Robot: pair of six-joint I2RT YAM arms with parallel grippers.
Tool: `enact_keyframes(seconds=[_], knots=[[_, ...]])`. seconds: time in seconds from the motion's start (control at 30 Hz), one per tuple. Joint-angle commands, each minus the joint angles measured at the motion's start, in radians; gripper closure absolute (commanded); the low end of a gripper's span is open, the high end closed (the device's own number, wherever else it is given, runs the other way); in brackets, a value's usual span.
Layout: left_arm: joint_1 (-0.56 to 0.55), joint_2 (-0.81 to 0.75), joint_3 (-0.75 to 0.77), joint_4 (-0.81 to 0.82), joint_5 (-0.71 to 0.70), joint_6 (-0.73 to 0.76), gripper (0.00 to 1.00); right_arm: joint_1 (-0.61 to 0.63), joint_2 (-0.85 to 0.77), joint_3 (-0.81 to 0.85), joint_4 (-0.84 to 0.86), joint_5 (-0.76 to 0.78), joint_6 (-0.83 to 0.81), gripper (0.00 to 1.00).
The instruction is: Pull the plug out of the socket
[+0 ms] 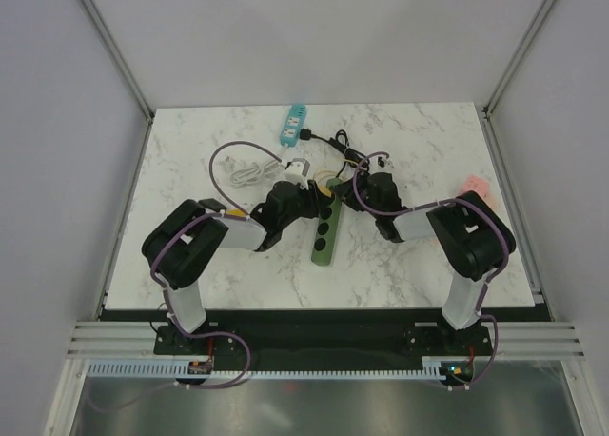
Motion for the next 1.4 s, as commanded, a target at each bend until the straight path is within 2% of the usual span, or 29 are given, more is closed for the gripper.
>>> enact_keyframes(seconds=[0.0, 0.07, 0.2, 0.33, 0.43, 0.67, 0.77, 0.87, 0.97, 1.07, 1.1, 1.17, 1.2, 1.27, 1.37], knots=[[0.049, -0.033, 0.014, 0.208, 0.027, -0.128, 0.98, 0.057, -0.042, 0.049, -0.259, 0.341, -0.13, 1.0], [0.056, -0.027, 0.009, 0.206, 0.009, -0.129, 0.98, 0.078, -0.053, 0.075, -0.325, 0.398, -0.145, 1.0], [0.056, -0.062, -0.024, 0.229, -0.008, -0.101, 0.98, 0.048, -0.008, 0.096, -0.332, 0.325, -0.114, 1.0], [0.062, -0.094, -0.093, 0.33, 0.041, -0.087, 0.98, 0.0, 0.012, 0.08, -0.298, 0.219, -0.078, 1.0], [0.082, -0.099, -0.129, 0.441, 0.147, -0.115, 0.98, -0.03, 0.032, 0.073, -0.272, 0.15, -0.053, 1.0], [0.117, -0.058, -0.135, 0.524, 0.214, -0.179, 0.98, -0.067, 0.063, 0.064, -0.224, 0.073, -0.016, 1.0], [0.109, -0.064, -0.11, 0.438, 0.182, -0.144, 0.98, -0.066, 0.063, 0.064, -0.227, 0.079, -0.022, 1.0], [0.074, -0.105, -0.058, 0.22, 0.023, -0.042, 0.98, -0.06, 0.053, 0.067, -0.244, 0.099, -0.035, 1.0], [0.069, -0.125, -0.05, 0.195, -0.014, -0.011, 0.98, -0.052, 0.05, 0.07, -0.238, 0.102, -0.044, 1.0], [0.069, -0.121, -0.046, 0.186, -0.011, -0.008, 0.98, -0.053, 0.052, 0.054, -0.169, 0.066, -0.059, 1.0], [0.069, -0.116, -0.043, 0.185, -0.007, -0.008, 0.98, -0.052, 0.055, 0.047, -0.132, 0.005, -0.068, 1.0], [0.069, -0.104, -0.025, 0.166, 0.009, -0.006, 0.98, -0.05, 0.075, 0.014, 0.045, -0.118, -0.085, 1.0], [0.069, -0.098, -0.017, 0.159, 0.013, -0.005, 0.98, -0.053, 0.082, 0.009, 0.093, -0.119, -0.087, 1.0], [0.069, -0.081, -0.006, 0.139, 0.016, -0.006, 0.98, -0.061, 0.102, -0.002, 0.223, -0.261, -0.084, 1.0], [0.069, -0.073, 0.011, 0.111, 0.016, -0.011, 0.98, -0.079, 0.098, -0.041, 0.338, -0.332, -0.059, 1.0]])
